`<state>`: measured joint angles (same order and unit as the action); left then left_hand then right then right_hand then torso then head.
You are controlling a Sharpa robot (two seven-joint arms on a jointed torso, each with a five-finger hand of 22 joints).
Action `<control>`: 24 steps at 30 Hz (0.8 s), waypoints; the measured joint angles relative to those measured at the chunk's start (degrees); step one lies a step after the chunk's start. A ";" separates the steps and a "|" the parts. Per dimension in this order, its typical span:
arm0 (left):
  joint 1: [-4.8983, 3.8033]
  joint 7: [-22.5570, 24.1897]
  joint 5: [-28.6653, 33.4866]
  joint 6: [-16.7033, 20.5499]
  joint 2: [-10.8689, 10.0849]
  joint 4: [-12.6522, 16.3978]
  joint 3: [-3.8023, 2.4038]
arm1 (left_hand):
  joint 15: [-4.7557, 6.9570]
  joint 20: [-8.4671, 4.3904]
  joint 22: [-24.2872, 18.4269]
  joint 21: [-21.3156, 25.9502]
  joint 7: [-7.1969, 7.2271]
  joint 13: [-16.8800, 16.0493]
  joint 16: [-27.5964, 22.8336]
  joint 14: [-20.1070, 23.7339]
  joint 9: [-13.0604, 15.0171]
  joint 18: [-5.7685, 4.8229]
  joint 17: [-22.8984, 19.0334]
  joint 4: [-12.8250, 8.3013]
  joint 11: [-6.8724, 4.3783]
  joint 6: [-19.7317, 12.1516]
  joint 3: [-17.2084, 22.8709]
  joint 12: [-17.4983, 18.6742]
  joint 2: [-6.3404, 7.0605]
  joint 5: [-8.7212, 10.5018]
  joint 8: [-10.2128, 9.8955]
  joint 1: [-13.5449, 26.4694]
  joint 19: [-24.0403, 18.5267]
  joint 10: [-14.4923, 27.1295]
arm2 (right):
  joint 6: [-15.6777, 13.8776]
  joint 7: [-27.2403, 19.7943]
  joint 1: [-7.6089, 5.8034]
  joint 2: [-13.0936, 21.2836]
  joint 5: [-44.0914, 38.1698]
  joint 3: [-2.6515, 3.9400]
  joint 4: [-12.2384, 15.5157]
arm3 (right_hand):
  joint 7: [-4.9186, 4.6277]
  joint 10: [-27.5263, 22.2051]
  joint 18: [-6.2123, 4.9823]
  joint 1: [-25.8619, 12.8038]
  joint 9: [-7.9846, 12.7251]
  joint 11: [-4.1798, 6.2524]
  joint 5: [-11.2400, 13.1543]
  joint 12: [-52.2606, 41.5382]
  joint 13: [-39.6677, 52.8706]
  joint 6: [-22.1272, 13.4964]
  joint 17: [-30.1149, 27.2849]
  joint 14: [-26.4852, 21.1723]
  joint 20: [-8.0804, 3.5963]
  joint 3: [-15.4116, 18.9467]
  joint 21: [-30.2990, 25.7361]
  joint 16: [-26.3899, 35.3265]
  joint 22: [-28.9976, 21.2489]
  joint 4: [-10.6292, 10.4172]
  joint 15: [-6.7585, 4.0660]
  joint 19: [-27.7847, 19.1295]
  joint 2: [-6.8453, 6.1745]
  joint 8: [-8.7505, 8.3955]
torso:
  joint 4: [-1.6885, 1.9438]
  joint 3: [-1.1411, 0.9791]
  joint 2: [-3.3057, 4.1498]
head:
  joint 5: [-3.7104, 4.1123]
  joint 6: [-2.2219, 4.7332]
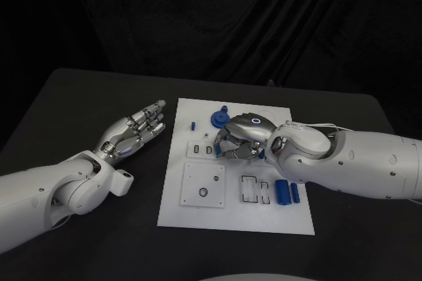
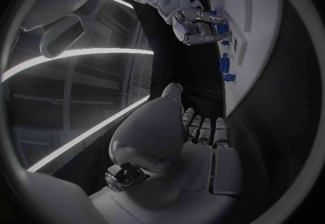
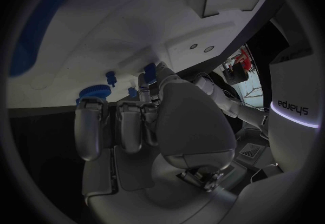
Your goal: Assemble the parts on the task board
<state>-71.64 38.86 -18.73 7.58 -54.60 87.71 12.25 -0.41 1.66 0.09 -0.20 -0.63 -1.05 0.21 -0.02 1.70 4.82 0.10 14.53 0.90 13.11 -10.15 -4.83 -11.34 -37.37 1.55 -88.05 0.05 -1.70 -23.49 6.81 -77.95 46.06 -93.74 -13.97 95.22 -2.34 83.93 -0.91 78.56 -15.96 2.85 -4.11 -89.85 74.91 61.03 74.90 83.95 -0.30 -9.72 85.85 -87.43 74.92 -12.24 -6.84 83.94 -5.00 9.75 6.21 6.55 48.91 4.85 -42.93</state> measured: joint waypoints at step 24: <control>0.00 0.00 0.00 -0.27 0.15 -0.19 0.00 | 0.00 0.00 0.00 0.00 0.00 0.00 0.00 0.00 0.00 0.00 -0.04 0.00 -0.02 0.00 0.00 0.00 0.00 0.00 0.00 0.00 0.00 0.02 | 0.54 0.42 0.35 -0.31 0.01 -0.09 -0.37 | -0.56 0.20 0.01 -2.44 -0.48 -0.20 -0.01 0.00 0.00 -5.96 0.00 0.11 0.62 1.45 -0.21 0.23 0.01 0.92 0.52 0.20 -0.86 -3.45 | -0.07 0.03 -0.16 | -0.10 -0.23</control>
<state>-71.64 38.86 -18.73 7.31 -54.45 87.52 12.25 -0.41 1.66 0.10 -0.20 -0.63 -1.05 0.21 -0.02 1.70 4.82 0.05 14.53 0.88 13.11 -10.16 -4.83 -11.34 -37.37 1.55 -88.05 0.04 -1.69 -22.94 7.23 -77.60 45.75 -93.74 -14.06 94.84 -2.90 84.13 -0.90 76.12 -16.44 2.65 -4.12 -89.85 74.91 55.07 74.90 84.05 0.32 -8.27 85.64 -87.20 74.93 -11.31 -6.32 84.15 -5.86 6.30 6.14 6.59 48.75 4.75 -43.15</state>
